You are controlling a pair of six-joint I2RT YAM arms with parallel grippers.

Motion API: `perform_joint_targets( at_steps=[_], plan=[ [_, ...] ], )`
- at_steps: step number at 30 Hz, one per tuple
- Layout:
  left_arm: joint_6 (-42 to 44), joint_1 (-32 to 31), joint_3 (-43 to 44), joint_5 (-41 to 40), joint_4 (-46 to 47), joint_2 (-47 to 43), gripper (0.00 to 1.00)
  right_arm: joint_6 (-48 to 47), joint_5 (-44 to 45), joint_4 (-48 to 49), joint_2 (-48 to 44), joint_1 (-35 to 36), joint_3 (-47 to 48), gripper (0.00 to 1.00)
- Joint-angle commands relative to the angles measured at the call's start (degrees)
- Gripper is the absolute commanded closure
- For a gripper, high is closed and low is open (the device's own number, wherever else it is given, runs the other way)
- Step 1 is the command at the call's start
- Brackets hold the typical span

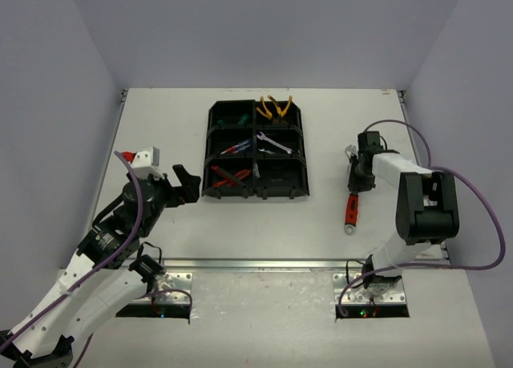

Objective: Sort the tools into containers

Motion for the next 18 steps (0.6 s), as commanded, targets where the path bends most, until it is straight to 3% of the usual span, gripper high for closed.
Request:
perform_joint_targets(
  at_steps=[1,18],
  plan=[
    [0.59,-0.60,0.08,0.04,2.28,0.19,0.00,0.05,-0.22,2.77,-5.03,-0.28,1.36,1.00],
    [0.59,-0.60,0.08,0.02,2.32,0.65,0.00,-1.41,-4.50,3.53,-16.89,1.36,1.93,1.00]
  ],
)
